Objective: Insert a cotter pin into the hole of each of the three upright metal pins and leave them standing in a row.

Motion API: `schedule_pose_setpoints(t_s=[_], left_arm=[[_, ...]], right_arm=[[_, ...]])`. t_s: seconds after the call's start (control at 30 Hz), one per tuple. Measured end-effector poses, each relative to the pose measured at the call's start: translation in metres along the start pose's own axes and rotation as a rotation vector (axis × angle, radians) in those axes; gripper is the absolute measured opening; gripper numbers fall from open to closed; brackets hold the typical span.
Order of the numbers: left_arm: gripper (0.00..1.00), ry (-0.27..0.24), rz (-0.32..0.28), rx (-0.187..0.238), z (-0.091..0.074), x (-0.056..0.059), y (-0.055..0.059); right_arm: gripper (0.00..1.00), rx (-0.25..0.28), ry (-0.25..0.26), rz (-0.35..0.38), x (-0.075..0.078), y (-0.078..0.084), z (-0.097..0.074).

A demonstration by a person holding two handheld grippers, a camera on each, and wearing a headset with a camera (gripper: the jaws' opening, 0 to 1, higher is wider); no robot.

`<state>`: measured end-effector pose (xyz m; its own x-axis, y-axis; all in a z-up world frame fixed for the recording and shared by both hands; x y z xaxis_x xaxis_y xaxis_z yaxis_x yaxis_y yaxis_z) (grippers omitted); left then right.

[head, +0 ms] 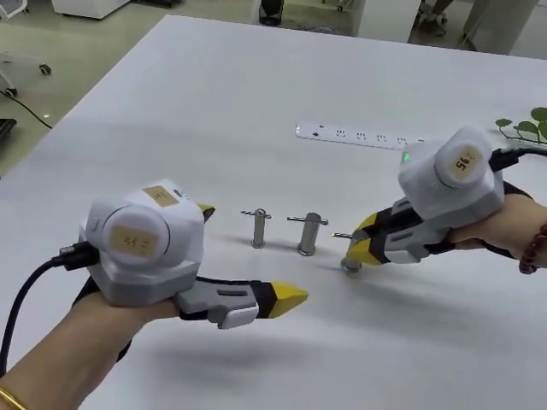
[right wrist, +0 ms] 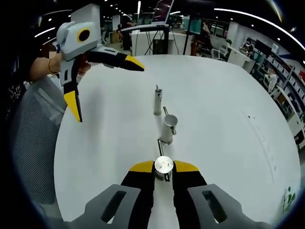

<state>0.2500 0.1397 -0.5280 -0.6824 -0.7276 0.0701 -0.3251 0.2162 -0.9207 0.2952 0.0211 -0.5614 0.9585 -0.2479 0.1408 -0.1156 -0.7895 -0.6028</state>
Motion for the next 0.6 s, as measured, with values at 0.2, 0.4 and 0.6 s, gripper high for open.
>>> schedule_pose_setpoints(t_s=[0.2,0.4,0.6], left_arm=[[0.95,-0.006,-0.005,-0.005,0.000,-0.001,0.002],[0.95,0.000,0.002,-0.006,0.000,0.001,0.000],[0.94,0.012,0.002,-0.019,0.002,0.003,0.003]], right_arm=[[0.09,-0.016,0.000,-0.008,0.005,0.004,0.001],[0.09,-0.030,-0.002,-0.012,0.011,0.008,0.003],[0.09,-0.037,-0.006,-0.021,0.017,0.009,0.003]])
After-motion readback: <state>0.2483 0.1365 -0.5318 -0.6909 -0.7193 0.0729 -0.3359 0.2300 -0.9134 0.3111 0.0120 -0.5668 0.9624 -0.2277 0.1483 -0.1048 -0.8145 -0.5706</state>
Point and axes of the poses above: the centre of the closed fingertips' face, and the gripper's own axes: z roughly forward along the fingers, x roughly to its right, y roughly out of its underside, the point moved 1 cm from there along -z, roughly backward along the fingers, and after that the axes turned 4 degrees about y, right-handed, at the moved point
